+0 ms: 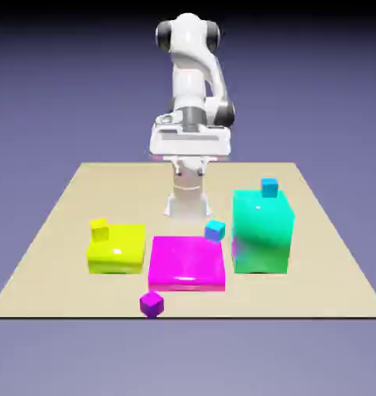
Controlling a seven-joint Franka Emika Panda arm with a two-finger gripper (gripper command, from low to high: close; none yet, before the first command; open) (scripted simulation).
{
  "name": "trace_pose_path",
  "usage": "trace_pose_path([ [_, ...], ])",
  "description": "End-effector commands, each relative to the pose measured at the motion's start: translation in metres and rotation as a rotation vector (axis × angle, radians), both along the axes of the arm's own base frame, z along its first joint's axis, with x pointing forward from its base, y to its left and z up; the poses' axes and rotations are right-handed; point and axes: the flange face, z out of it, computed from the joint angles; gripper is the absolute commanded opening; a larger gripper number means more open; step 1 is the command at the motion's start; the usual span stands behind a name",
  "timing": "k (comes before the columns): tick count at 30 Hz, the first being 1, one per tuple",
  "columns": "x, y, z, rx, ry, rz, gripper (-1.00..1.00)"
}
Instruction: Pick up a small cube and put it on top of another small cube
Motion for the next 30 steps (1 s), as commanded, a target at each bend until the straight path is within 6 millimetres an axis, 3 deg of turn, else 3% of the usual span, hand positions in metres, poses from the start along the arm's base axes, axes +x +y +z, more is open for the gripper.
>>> trace_pose_path([
  [1,0.008,-0.003,-0.007,-0.007,0.034,0.018,0.00],
  [8,0.059,-0.022,-0.068,-0.063,0.263,0.155,0.00],
  [15,0.097,-0.042,-0.139,-0.137,0.479,0.309,0.00],
  [25,0.132,-0.074,-0.232,-0.276,0.750,0.552,0.00],
  [30,0.143,-0.086,-0.259,-0.341,0.841,0.652,0.00],
])
